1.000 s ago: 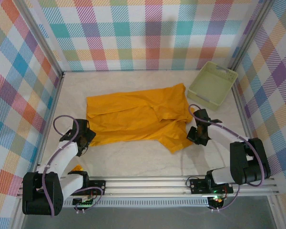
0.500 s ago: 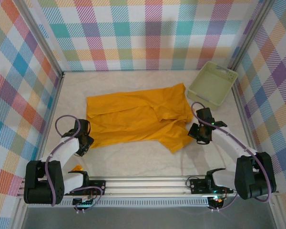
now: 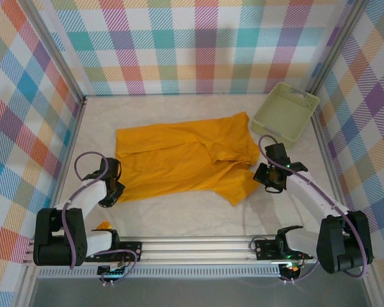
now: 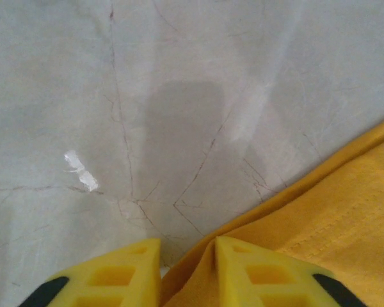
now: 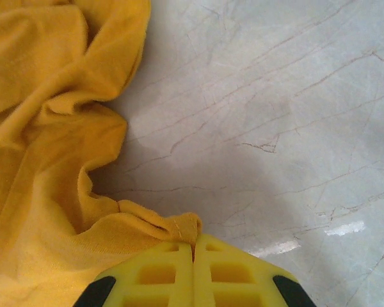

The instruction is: Fold the inside-out t-shirt

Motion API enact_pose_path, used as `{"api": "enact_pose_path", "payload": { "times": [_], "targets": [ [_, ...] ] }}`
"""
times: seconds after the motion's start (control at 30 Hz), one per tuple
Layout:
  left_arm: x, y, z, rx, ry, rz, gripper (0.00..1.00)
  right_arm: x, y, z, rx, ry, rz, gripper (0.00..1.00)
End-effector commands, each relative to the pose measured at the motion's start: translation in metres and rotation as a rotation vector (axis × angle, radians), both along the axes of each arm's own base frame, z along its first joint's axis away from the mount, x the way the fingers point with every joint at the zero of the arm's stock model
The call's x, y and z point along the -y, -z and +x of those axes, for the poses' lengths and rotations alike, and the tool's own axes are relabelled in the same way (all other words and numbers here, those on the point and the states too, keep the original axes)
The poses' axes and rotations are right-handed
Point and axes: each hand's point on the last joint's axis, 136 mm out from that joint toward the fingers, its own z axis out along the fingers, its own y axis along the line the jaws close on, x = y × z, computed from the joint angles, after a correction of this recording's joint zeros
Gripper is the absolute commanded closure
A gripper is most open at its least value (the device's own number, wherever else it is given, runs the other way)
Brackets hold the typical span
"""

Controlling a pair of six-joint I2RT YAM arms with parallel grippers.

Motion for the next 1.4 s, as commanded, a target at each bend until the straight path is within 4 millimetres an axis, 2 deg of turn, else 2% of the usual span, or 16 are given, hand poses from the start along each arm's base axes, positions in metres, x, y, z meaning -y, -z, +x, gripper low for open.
{"api": "enact_pose_path", "payload": {
  "times": [0.0,0.17,0.3,0.47,0.57,0.7,0.83,0.9,1.1,1.23,1.37],
  "targets": [
    [0.040,0.019,0.033,0.121,0.067,-0.226,0.83,0.001,-0.019,0.007,0.049,-0.020,-0.019,1.00],
    [0.041,0.006,0.044,0.162,0.089,-0.226,0.94,0.004,-0.030,0.011,0.080,-0.021,-0.044,1.00],
    [0.039,-0.008,0.045,0.177,0.095,-0.212,1.00,0.013,-0.048,0.014,0.119,-0.017,-0.093,1.00],
    [0.034,-0.035,0.030,0.238,0.067,-0.172,1.00,0.019,-0.070,0.007,0.135,-0.022,-0.128,1.00],
    [0.036,-0.050,0.032,0.313,0.057,-0.182,1.00,0.014,-0.079,0.012,0.132,-0.051,-0.133,1.00],
    [0.036,-0.072,0.061,0.342,0.084,-0.171,1.00,-0.002,-0.103,0.042,0.172,-0.097,-0.120,1.00],
    [0.034,-0.082,0.095,0.355,0.074,-0.167,1.00,-0.015,-0.126,0.087,0.209,-0.116,-0.122,1.00],
    [0.026,-0.086,0.112,0.361,0.049,-0.150,1.00,-0.021,-0.133,0.110,0.220,-0.123,-0.122,1.00],
    [0.005,-0.084,0.165,0.357,-0.010,-0.137,1.00,-0.032,-0.131,0.177,0.184,-0.130,-0.175,1.00],
    [-0.007,-0.076,0.189,0.345,-0.048,-0.136,1.00,-0.039,-0.126,0.215,0.171,-0.142,-0.205,1.00],
    [-0.014,-0.064,0.209,0.333,-0.060,-0.139,1.00,-0.043,-0.119,0.243,0.171,-0.152,-0.232,1.00]
  ]
}}
